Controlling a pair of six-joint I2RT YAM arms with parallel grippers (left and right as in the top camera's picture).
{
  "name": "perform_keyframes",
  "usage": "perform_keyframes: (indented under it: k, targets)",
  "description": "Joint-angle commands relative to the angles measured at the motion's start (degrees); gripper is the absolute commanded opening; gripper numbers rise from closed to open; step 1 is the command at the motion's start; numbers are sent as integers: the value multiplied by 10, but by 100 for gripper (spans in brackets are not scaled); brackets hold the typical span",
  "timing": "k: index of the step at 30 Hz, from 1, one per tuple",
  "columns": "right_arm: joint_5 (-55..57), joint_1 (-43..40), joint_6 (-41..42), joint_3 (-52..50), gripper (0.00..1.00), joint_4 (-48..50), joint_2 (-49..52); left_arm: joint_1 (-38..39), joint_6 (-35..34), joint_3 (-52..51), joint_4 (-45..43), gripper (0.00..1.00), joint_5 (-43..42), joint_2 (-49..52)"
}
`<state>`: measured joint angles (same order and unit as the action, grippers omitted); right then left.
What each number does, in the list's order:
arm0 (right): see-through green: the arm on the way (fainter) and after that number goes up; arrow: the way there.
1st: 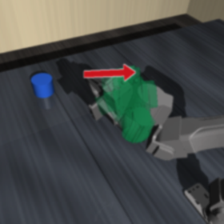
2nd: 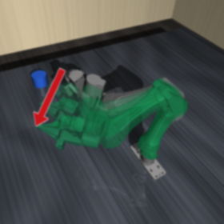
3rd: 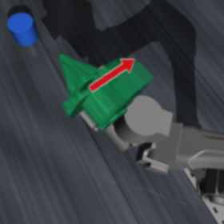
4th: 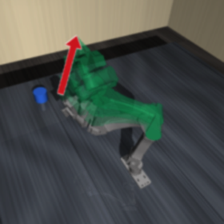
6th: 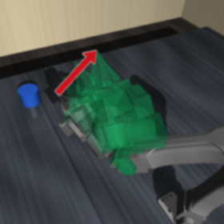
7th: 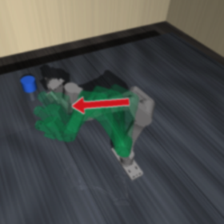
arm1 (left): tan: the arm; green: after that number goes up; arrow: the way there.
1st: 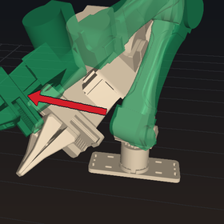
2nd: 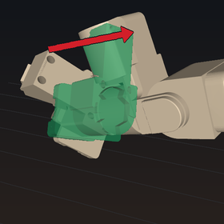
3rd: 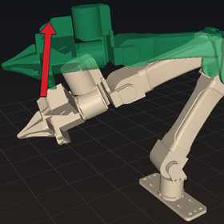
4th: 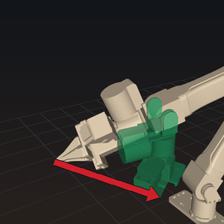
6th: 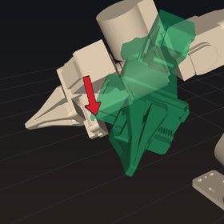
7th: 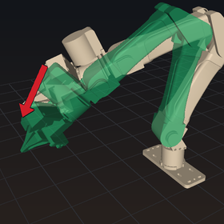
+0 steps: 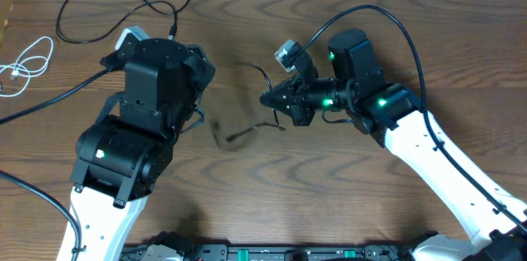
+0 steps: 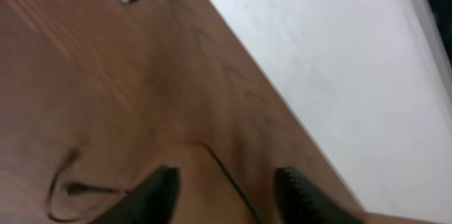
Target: Untangle cables
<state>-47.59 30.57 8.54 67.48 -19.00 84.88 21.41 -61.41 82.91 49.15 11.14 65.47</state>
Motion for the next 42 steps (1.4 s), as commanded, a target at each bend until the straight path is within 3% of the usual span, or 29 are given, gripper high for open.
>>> perform_keyframes:
  k: [1, 4, 9, 13, 16, 23, 31, 42]
  targets:
    - [-61, 3, -17, 2, 1, 2, -14, -2, 5, 5, 13, 64, 16, 0]
    - [-116, 3, -72, 2, 1, 4, -14, -2, 5, 5, 13, 89, -50, 1]
    - [-117, 3, -94, 2, 1, 11, -14, -2, -1, 5, -3, 92, -193, 1]
    - [-117, 5, -46, 2, 1, 57, -14, -2, -79, 5, -6, 93, -273, 1]
    - [-117, 19, -21, 2, 1, 92, -14, -2, -120, 5, -6, 93, -281, 1]
    - [-108, 33, 64, 2, 1, 186, -14, -2, -182, 5, -6, 86, -281, 1]
    - [-109, 33, 89, 2, 1, 203, -14, -2, -217, 5, -12, 60, -281, 1]
    - [-143, 40, 27, 2, 1, 158, -14, -2, -201, 4, -11, 59, -281, 1]
